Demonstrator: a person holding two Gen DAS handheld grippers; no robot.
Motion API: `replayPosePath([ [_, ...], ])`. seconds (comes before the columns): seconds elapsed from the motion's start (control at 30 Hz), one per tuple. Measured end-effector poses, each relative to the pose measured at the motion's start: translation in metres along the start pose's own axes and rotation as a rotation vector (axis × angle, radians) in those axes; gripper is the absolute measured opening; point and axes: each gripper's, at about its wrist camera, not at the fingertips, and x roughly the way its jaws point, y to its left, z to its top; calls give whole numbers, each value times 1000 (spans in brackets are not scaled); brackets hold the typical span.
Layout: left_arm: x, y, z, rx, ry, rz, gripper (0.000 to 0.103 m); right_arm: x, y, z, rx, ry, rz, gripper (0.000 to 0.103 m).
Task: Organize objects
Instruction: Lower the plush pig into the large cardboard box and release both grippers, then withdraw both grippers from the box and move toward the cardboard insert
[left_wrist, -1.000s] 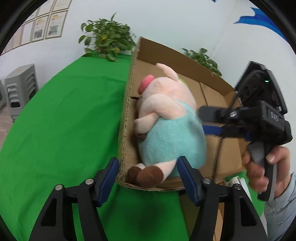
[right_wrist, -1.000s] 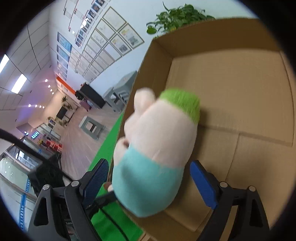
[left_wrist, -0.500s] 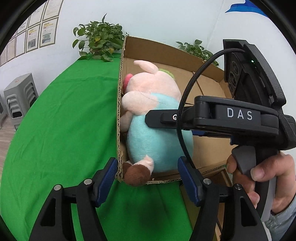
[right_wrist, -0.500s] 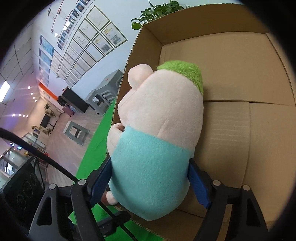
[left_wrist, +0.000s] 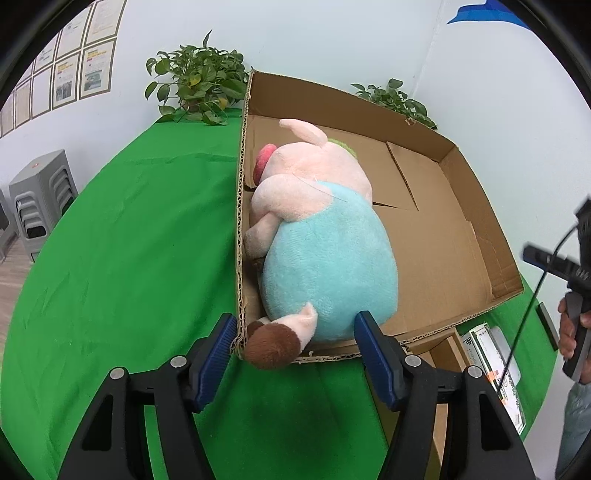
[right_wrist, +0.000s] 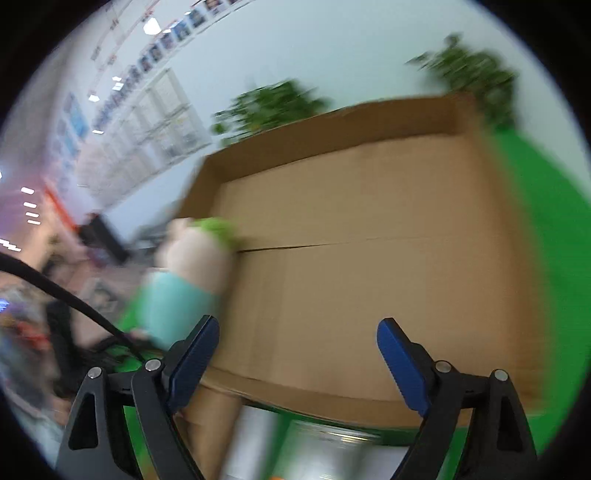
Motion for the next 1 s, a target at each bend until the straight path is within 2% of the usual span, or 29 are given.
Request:
replayPosePath([
  [0.03,-5,-4,-5,3,-4,0,64,-7,-20,-7,-4,0,-74,88],
  [0.1,-12,-11,-14,1,-11,0,64,-11,-53,-22,9,15,-153,88],
  [0.17,-12,-12,-15,-2,-17,5,63,0,-79,-37,42,50,-171,87],
  [0.23,-14,-14,-18,-10,-23,11,62,12,-90,-45,64,76,-182,83],
  [0.27,-16,-14,-19,-13,-28,13,62,17,-96,-49,75,78,-173,75],
  [0.33,-16,-15,-20,-19,-31,20,60,23,-103,-54,100,64,-146,68],
  [0.37,-17,-15,-21,-27,-34,24,59,23,-101,-54,100,58,-138,57],
  [0.4,-19,-14,-21,-35,-36,22,58,25,-96,-54,85,58,-143,33],
  [0.43,-19,-15,-22,-37,-37,22,55,27,-90,-52,66,60,-145,24],
  [0.53,-23,-15,-24,-33,-38,29,50,28,-78,-49,48,58,-194,19],
  [0.57,-25,-15,-25,-38,-40,27,50,27,-80,-50,53,55,-210,10],
  [0.67,-31,-19,-28,-34,-35,28,48,24,-88,-53,89,59,-191,8],
  [0.77,-39,-25,-30,-30,-37,38,48,23,-81,-55,71,65,-227,7],
  [1.0,-47,-32,-35,-24,-31,45,49,26,-81,-51,76,71,-246,7],
])
